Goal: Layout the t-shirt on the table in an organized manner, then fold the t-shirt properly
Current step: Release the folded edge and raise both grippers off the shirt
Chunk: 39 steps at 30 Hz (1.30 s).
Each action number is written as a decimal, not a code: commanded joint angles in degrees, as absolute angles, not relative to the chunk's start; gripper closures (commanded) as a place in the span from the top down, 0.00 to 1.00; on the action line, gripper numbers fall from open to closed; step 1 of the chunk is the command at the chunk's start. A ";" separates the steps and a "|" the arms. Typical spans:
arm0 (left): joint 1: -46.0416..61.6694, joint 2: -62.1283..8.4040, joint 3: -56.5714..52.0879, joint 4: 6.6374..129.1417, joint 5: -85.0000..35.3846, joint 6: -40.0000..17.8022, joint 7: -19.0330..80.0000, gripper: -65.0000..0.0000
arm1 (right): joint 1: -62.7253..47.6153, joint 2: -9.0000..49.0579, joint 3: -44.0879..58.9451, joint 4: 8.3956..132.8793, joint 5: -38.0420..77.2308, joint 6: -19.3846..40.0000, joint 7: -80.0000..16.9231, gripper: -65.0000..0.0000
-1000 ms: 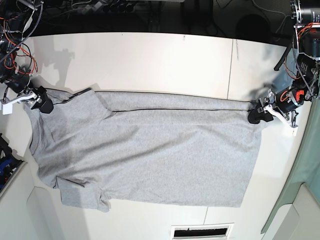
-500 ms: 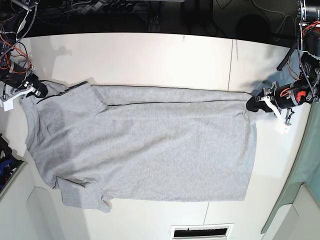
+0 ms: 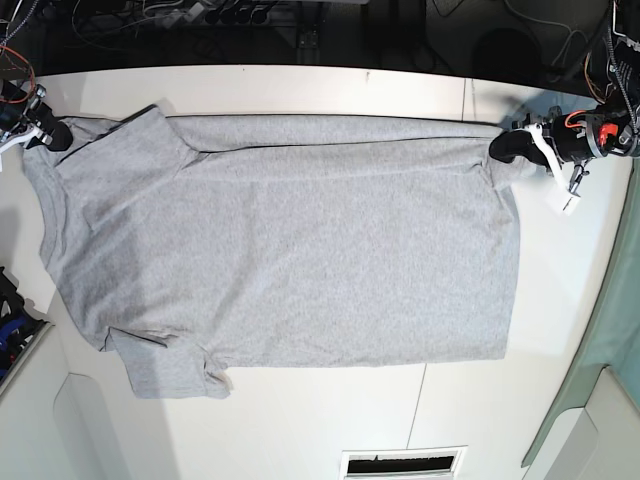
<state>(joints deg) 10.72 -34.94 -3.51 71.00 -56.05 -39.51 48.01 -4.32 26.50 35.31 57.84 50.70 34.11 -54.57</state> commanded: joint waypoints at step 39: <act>15.55 -37.47 -16.67 85.86 -68.10 -40.00 58.57 0.33 | -14.24 28.91 50.96 77.34 52.45 33.65 -56.47 0.41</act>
